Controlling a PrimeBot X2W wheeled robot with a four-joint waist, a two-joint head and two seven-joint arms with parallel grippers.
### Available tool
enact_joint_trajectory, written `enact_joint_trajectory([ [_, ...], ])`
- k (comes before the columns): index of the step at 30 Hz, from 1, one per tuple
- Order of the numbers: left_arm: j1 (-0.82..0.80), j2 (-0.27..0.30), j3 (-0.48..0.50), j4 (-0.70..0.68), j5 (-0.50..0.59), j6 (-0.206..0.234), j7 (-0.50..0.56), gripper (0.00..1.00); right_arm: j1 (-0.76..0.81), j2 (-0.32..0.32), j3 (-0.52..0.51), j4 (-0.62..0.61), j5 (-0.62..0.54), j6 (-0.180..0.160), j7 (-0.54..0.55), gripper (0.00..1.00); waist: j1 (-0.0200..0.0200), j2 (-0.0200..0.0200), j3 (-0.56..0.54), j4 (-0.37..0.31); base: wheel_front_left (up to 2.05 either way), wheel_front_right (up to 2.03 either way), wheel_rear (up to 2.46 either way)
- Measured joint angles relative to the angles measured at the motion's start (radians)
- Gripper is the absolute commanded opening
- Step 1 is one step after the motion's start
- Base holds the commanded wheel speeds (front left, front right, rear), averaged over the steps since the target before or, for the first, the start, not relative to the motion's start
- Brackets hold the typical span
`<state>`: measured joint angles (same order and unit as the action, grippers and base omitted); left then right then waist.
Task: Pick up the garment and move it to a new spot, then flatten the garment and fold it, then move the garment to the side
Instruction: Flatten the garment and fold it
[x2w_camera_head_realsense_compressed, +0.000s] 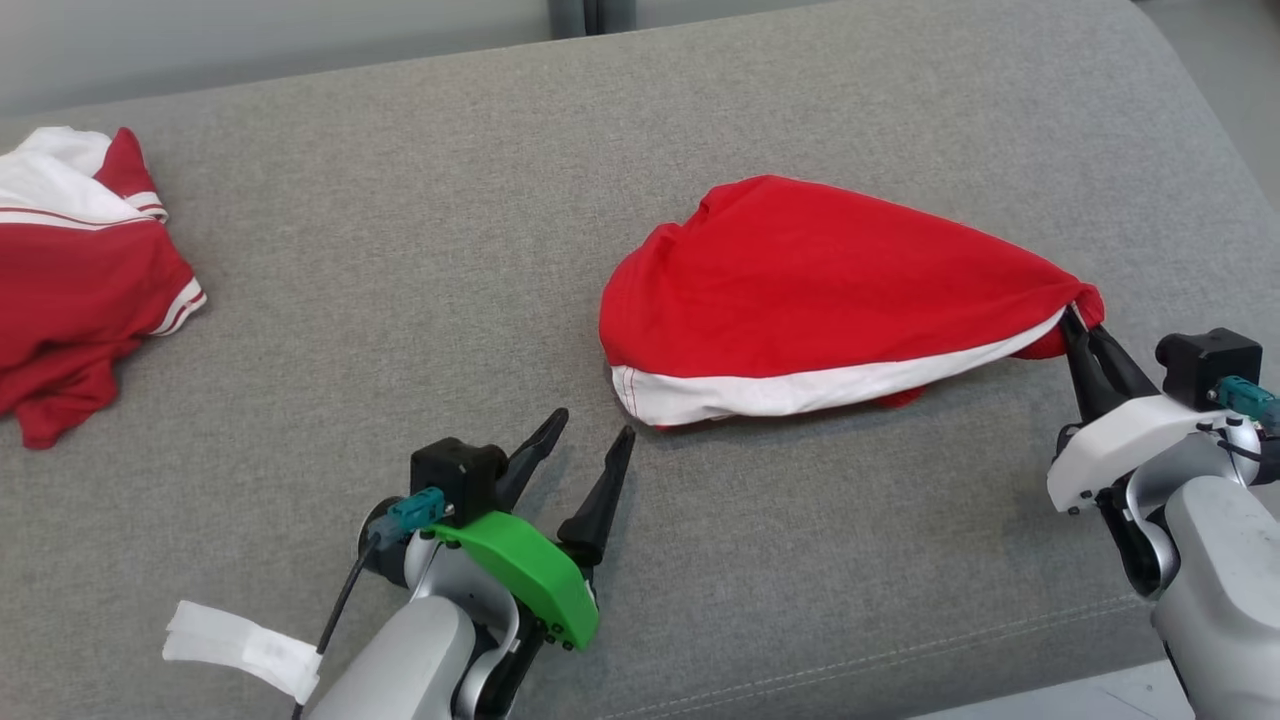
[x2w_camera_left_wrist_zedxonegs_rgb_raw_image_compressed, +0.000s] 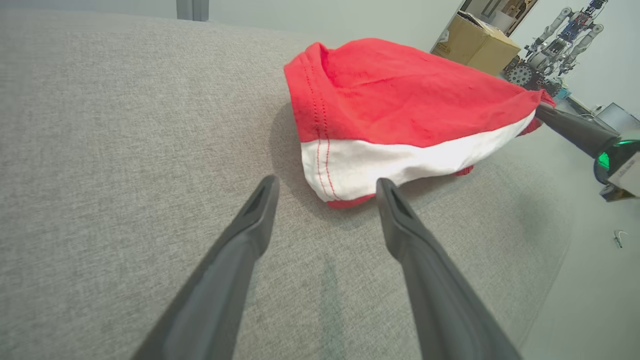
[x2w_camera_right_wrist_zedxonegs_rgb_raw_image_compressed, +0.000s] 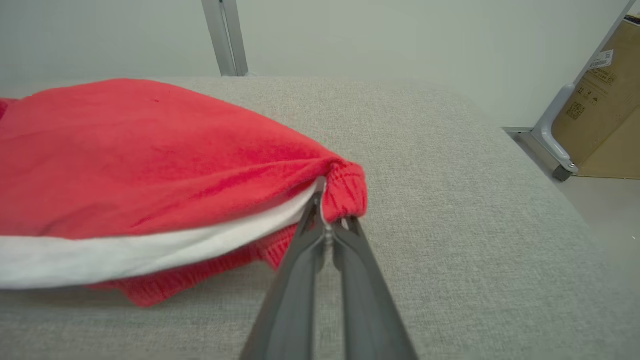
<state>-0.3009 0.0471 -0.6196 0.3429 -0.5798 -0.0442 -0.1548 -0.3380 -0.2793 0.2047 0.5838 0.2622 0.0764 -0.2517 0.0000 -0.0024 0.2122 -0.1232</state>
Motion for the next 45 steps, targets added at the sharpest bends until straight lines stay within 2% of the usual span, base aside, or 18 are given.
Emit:
enact_joint_trajectory([
  [5, -0.026, 0.0, -0.024, 0.005, -0.079, -0.018, 0.002, 1.0, 0.0, 0.021, 0.006, 0.0, 0.0, 0.001, 0.0, 0.0, 0.0, 0.0, 0.025, -0.028, 0.0, 0.0, 0.0],
  [14, -0.104, -0.001, -0.022, 0.064, -0.198, -0.016, 0.011, 1.0, -0.002, 0.063, 0.048, 0.008, -0.009, 0.011, 0.0, 0.0, 0.0, 0.0, 0.056, -0.071, 0.0, 0.0, 0.0],
  [25, -0.159, -0.001, -0.025, 0.168, -0.277, -0.002, 0.027, 1.0, -0.022, 0.063, 0.038, 0.015, -0.009, 0.012, 0.0, 0.0, 0.0, 0.0, 0.087, -0.103, 0.0, 0.0, 0.0],
  [33, -0.178, -0.001, -0.07, 0.165, -0.357, -0.045, 0.027, 1.0, -0.023, 0.059, 0.023, 0.028, -0.009, 0.012, 0.0, 0.0, 0.0, 0.0, 0.094, -0.106, 0.0, 0.0, 0.0],
  [42, -0.197, -0.001, -0.126, 0.161, -0.4, -0.057, 0.032, 1.0, -0.024, 0.057, 0.008, 0.031, -0.009, 0.012, 0.0, 0.0, 0.0, 0.0, 0.096, -0.1, 0.0, 0.0, 0.0],
  [43, -0.199, -0.001, -0.13, 0.162, -0.4, -0.057, 0.031, 0.98, -0.024, 0.057, 0.007, 0.031, -0.009, 0.012, 0.0, 0.0, 0.0, 0.0, 0.096, -0.099, 0.0, 0.0, 0.0],
  [45, -0.208, -0.001, -0.141, 0.165, -0.4, -0.058, 0.031, 0.71, -0.024, 0.057, 0.006, 0.031, -0.009, 0.012, 0.0, 0.0, 0.0, 0.0, 0.095, -0.096, 0.0, 0.0, 0.0],
])
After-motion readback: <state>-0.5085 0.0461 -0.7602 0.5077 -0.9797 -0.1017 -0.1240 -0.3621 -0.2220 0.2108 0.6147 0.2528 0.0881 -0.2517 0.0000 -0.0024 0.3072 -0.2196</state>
